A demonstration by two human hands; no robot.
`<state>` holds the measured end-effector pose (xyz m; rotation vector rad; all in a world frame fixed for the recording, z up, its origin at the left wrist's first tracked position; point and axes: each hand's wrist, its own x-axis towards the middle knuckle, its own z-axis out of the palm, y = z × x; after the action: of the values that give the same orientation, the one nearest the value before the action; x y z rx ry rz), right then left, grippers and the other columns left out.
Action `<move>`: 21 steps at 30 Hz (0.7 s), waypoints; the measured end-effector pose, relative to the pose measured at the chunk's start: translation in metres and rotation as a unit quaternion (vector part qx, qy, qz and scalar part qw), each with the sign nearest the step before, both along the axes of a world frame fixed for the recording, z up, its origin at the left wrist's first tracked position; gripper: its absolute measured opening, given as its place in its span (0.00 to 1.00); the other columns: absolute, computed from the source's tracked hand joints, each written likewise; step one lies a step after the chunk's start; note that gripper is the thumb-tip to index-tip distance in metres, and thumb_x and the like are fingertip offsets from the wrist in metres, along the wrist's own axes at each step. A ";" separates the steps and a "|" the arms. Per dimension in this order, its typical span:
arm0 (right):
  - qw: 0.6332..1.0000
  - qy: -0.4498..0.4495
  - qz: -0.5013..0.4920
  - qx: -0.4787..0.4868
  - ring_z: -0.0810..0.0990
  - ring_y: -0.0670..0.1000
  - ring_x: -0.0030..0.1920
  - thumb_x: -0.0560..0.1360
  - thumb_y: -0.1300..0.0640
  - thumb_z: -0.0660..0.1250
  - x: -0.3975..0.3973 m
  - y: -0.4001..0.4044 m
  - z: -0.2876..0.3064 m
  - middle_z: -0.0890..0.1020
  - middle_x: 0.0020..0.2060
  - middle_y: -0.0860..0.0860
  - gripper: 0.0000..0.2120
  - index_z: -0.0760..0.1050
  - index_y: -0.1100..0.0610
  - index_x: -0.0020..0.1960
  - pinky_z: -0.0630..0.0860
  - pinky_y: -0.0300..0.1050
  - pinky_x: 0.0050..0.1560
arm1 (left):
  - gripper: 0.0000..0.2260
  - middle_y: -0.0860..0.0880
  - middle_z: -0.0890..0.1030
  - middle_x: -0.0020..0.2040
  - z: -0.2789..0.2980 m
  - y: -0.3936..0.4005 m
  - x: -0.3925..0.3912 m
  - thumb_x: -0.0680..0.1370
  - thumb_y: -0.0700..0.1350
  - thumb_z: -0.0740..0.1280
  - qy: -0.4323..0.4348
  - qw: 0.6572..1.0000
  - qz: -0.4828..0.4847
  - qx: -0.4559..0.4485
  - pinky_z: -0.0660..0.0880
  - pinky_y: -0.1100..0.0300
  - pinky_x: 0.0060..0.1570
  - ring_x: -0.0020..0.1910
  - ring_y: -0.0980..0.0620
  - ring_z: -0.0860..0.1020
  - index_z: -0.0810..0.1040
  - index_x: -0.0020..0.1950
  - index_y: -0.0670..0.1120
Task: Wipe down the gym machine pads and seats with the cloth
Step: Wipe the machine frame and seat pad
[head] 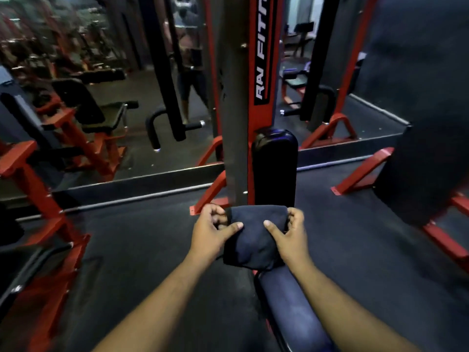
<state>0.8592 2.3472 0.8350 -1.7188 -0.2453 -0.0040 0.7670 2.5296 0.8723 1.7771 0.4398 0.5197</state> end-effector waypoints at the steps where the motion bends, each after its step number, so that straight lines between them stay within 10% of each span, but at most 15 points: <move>1: 1.000 0.000 -0.022 0.001 0.82 0.49 0.54 0.73 0.59 0.78 0.000 0.007 0.002 0.81 0.53 0.51 0.24 0.69 0.54 0.62 0.79 0.46 0.56 | 0.21 0.50 0.76 0.36 0.004 0.011 0.006 0.69 0.34 0.80 0.001 1.000 -0.026 -0.011 0.72 0.65 0.34 0.29 0.57 0.71 0.72 0.50 0.46; 5: 0.994 -0.030 -0.107 -0.008 0.82 0.51 0.50 0.73 0.60 0.78 0.007 0.025 0.024 0.82 0.51 0.51 0.21 0.70 0.54 0.59 0.79 0.45 0.53 | 0.22 0.49 0.83 0.44 0.022 0.035 0.034 0.70 0.39 0.81 -0.004 0.995 -0.087 0.050 0.72 0.74 0.44 0.38 0.57 0.78 0.78 0.60 0.48; 12: 0.972 -0.057 -0.225 -0.041 0.81 0.52 0.55 0.74 0.57 0.76 0.066 0.038 0.062 0.81 0.55 0.49 0.19 0.73 0.52 0.61 0.78 0.47 0.57 | 0.11 0.57 0.84 0.40 0.059 0.052 0.130 0.70 0.53 0.77 -0.026 0.972 -0.172 0.160 0.80 0.53 0.46 0.41 0.57 0.82 0.78 0.47 0.59; 21: 0.967 -0.084 -0.216 -0.103 0.48 0.57 0.82 0.75 0.31 0.58 0.167 0.123 0.053 0.52 0.83 0.57 0.44 0.51 0.52 0.83 0.47 0.53 0.81 | 0.09 0.53 0.84 0.46 0.077 0.068 0.281 0.73 0.55 0.74 -0.037 0.973 -0.204 0.099 0.80 0.46 0.55 0.47 0.53 0.83 0.77 0.49 0.55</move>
<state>1.0266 2.4706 0.8877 -1.9516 0.0116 -0.4610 1.0476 2.5971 0.9496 1.9666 -0.0359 0.3437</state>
